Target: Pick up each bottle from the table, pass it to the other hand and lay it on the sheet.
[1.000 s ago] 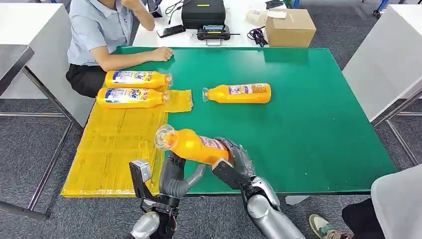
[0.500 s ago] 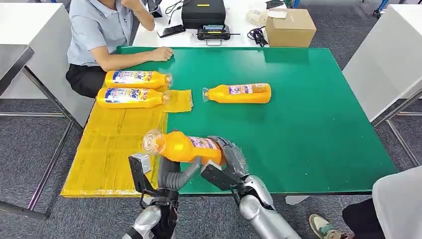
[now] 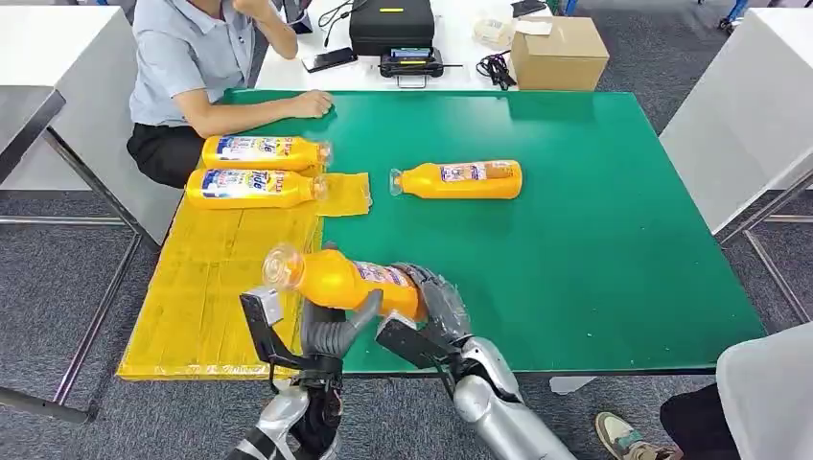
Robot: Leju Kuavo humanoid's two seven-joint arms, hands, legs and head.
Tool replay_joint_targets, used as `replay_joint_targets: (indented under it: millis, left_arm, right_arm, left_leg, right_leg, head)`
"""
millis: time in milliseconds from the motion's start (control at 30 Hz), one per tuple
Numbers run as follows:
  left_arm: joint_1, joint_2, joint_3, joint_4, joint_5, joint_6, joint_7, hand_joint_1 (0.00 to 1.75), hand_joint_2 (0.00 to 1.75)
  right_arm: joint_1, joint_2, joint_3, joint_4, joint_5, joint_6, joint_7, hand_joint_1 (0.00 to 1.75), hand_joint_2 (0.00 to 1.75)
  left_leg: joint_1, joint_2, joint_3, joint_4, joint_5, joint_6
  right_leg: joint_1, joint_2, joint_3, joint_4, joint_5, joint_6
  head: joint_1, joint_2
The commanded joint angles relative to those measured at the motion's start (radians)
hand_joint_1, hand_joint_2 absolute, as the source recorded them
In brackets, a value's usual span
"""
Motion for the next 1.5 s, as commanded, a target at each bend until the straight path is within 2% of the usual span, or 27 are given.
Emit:
replay_joint_targets:
  millis: [33,200,233,267,667,733,767,800,833,900,1033,1133,1167,1200,1267,1300,1367,1433,1500]
  left_arm:
    - [-0.003,0.025,0.037,-0.063,0.029,-0.046,0.002,1.75,1.75]
    - [-0.001,0.027,0.036,-0.069,0.029,-0.048,0.002,1.75,1.75]
    - [0.0,0.028,0.035,-0.069,0.024,-0.05,-0.005,1.75,1.75]
    - [0.01,0.033,0.038,-0.082,0.021,-0.053,-0.012,1.75,1.75]
    - [0.088,0.067,0.139,-0.204,-0.142,0.0,-0.079,1.75,1.75]
    - [0.062,0.082,0.124,-0.142,-0.41,0.222,-0.113,1.75,1.75]
    - [0.052,0.075,0.142,-0.099,-0.554,0.287,-0.098,1.75,1.75]
    - [0.063,0.001,0.344,-0.03,-0.907,0.287,-0.081,1.75,1.75]
    - [0.06,-0.083,0.546,-0.017,-1.262,0.287,-0.121,1.75,1.75]
    - [0.04,-0.096,0.617,0.01,-1.364,0.287,-0.143,1.75,1.75]
    - [0.034,-0.093,0.622,0.02,-1.359,0.287,-0.15,1.75,1.75]
    - [0.059,-0.102,0.734,-0.113,-1.846,0.287,-0.036,1.75,1.75]
    - [0.053,-0.074,0.737,-0.108,-2.006,0.287,0.024,1.75,1.75]
    - [0.051,-0.055,0.732,-0.112,-2.05,0.287,0.058,1.75,1.75]
    - [0.025,0.044,0.639,-0.02,-2.138,0.287,0.215,1.75,1.75]
    - [0.012,0.057,0.624,0.02,-2.153,0.287,0.233,1.75,1.75]
    - [-0.05,0.125,0.529,0.177,-2.164,0.287,0.32,1.69,1.75]
    - [-0.112,0.146,0.497,0.304,-2.148,0.287,0.363,1.59,1.75]
    - [-0.201,0.179,0.456,0.47,-2.143,0.287,0.42,1.59,1.75]
  right_arm:
    - [-0.052,0.011,0.054,0.094,-0.043,0.036,-0.014,1.75,1.75]
    - [-0.053,0.01,0.053,0.095,-0.046,0.039,-0.014,1.75,1.75]
    - [-0.048,0.01,0.042,0.092,-0.059,0.04,-0.012,0.94,1.75]
    - [-0.041,0.003,0.032,0.089,-0.061,0.03,-0.008,0.02,1.75]
    - [0.058,-0.049,-0.11,0.077,-0.069,-0.001,-0.013,0.0,1.75]
    - [0.094,-0.059,-0.156,0.068,-0.041,-0.037,-0.016,0.0,1.75]
    - [0.109,-0.064,-0.174,0.064,-0.017,-0.052,-0.018,0.0,1.75]
    - [0.114,-0.07,-0.187,0.066,0.025,-0.082,-0.016,0.0,1.75]
    - [0.105,-0.074,-0.198,0.075,0.091,-0.12,-0.008,0.0,1.75]
    - [0.092,-0.075,-0.21,0.077,0.121,-0.13,-0.001,0.0,1.75]
    - [0.089,-0.073,-0.216,0.075,0.126,-0.124,0.0,0.0,1.75]
    - [0.078,-0.09,-0.226,0.057,0.219,-0.18,0.022,0.0,1.75]
    - [0.078,-0.099,-0.243,0.039,0.23,-0.176,0.025,0.0,1.75]
    - [0.081,-0.102,-0.255,0.028,0.229,-0.17,0.025,0.0,1.75]
    - [0.096,-0.107,-0.292,-0.011,0.229,-0.128,0.011,0.0,1.75]
    - [0.099,-0.105,-0.3,-0.017,0.231,-0.117,0.004,0.0,1.75]
    - [0.1,-0.097,-0.31,-0.024,0.228,-0.081,-0.005,0.0,1.75]
    - [0.089,-0.087,-0.309,-0.01,0.217,-0.063,-0.021,0.0,1.75]
    - [0.06,-0.073,-0.305,0.024,0.204,-0.042,-0.039,0.0,1.75]
  left_leg:
    - [0.001,0.002,0.003,0.0,-0.001,-0.002]
    - [0.002,0.001,0.003,0.0,-0.002,-0.002]
    - [0.001,0.001,0.003,0.0,-0.001,-0.002]
    - [0.001,0.001,0.004,0.0,-0.002,-0.003]
    - [0.002,0.0,0.005,-0.001,-0.002,-0.002]
    - [0.001,-0.001,0.002,-0.001,-0.001,-0.002]
    - [0.001,-0.002,0.003,-0.001,-0.001,-0.002]
    - [0.002,-0.003,0.005,-0.002,-0.001,-0.003]
    - [0.001,-0.002,0.004,-0.002,0.0,-0.002]
    - [0.001,0.001,0.002,-0.001,0.0,-0.001]
    - [0.0,0.001,0.002,-0.001,-0.001,-0.001]
    - [0.002,0.003,0.002,0.001,-0.002,-0.003]
    - [0.001,0.003,0.0,0.0,-0.001,-0.002]
    - [0.002,0.003,0.003,0.001,-0.002,-0.003]
    - [0.001,0.003,0.003,0.0,-0.001,-0.002]
    - [0.001,0.002,0.005,-0.001,-0.001,-0.003]
    - [0.001,0.0,0.004,-0.001,-0.001,-0.003]
    - [0.001,0.0,0.004,-0.002,0.0,-0.003]
    - [0.001,-0.002,0.002,-0.002,0.001,-0.002]
  right_leg:
    - [0.001,0.002,0.002,0.0,-0.001,-0.002]
    - [0.002,0.001,0.003,0.0,-0.001,-0.003]
    - [0.001,0.001,0.003,0.0,-0.001,-0.002]
    - [0.002,0.001,0.003,0.0,-0.001,-0.003]
    - [0.002,-0.001,0.005,-0.002,-0.002,-0.003]
    - [0.001,-0.001,0.002,-0.001,-0.001,-0.002]
    - [0.002,-0.002,0.004,-0.001,-0.001,-0.003]
    - [0.002,-0.004,0.006,-0.002,-0.002,-0.003]
    - [0.001,-0.003,0.005,-0.003,-0.001,-0.002]
    - [0.001,0.0,0.001,-0.002,0.0,-0.002]
    - [0.0,0.0,0.001,-0.001,0.0,-0.002]
    - [0.002,0.001,0.001,0.0,-0.001,-0.003]
    - [0.001,0.0,-0.001,0.0,0.0,-0.002]
    - [0.002,0.0,0.002,0.0,-0.002,-0.003]
    - [0.002,0.001,0.001,0.0,-0.001,-0.003]
    - [0.002,0.0,0.003,-0.001,-0.002,-0.003]
    - [0.001,-0.001,0.003,-0.001,-0.001,-0.003]
    - [0.001,-0.002,0.003,-0.001,-0.001,-0.003]
    - [0.001,-0.004,0.002,-0.001,0.0,-0.003]
  head:
    - [0.0,0.0]
    - [0.0,0.0]
    - [0.0,0.0]
    - [0.0,0.0]
    - [0.0,0.0]
    - [0.0,0.0]
    - [0.0,0.0]
    - [0.0,0.0]
    - [0.0,0.0]
    - [0.0,0.0]
    - [0.0,0.0]
    - [0.0,0.0]
    - [0.0,0.0]
    - [0.0,0.0]
    - [0.0,0.0]
    - [0.0,0.0]
    - [0.0,0.0]
    - [0.0,0.0]
    - [0.001,0.0]
